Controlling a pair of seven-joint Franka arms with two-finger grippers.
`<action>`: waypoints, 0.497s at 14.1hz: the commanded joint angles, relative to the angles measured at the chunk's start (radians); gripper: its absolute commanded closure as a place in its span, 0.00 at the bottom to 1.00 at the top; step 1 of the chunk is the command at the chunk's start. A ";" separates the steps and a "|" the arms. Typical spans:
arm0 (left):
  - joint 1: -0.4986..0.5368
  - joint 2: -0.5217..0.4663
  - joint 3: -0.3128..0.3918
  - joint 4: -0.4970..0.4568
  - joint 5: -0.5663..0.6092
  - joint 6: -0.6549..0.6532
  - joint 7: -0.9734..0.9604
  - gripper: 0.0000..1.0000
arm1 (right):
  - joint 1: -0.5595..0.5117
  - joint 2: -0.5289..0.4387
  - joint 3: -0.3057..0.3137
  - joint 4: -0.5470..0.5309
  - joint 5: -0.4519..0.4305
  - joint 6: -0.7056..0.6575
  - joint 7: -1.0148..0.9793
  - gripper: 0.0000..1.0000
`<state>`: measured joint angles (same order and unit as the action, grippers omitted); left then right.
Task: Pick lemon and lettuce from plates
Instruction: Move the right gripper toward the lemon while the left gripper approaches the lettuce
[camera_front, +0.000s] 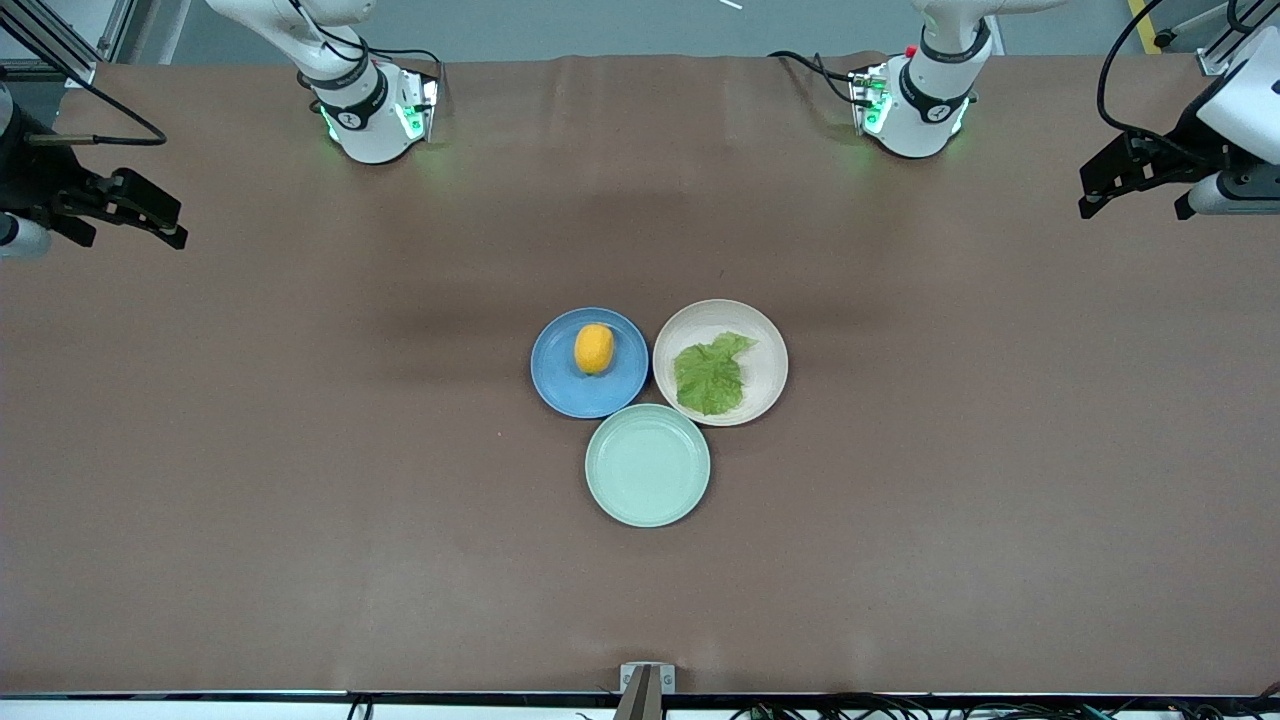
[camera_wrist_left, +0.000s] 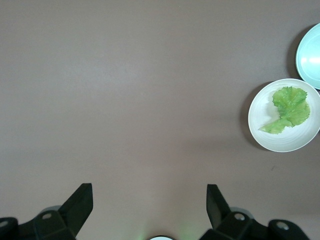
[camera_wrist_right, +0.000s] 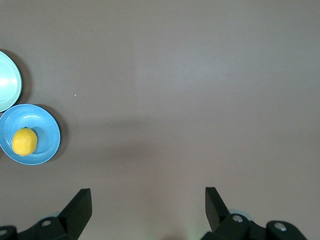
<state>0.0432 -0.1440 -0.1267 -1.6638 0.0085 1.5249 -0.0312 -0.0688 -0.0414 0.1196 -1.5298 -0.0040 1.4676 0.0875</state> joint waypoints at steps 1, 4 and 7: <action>-0.002 -0.012 -0.004 0.010 0.016 -0.020 0.017 0.00 | -0.013 -0.018 0.008 -0.010 -0.008 0.005 -0.006 0.00; 0.000 -0.003 -0.001 0.030 0.014 -0.020 0.019 0.00 | -0.013 -0.018 0.008 -0.006 -0.008 0.005 -0.006 0.00; 0.001 0.035 0.002 0.073 0.013 -0.025 0.019 0.00 | -0.013 -0.018 0.008 -0.004 -0.008 0.005 -0.006 0.00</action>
<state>0.0433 -0.1428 -0.1269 -1.6458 0.0085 1.5246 -0.0312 -0.0688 -0.0420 0.1196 -1.5264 -0.0040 1.4688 0.0875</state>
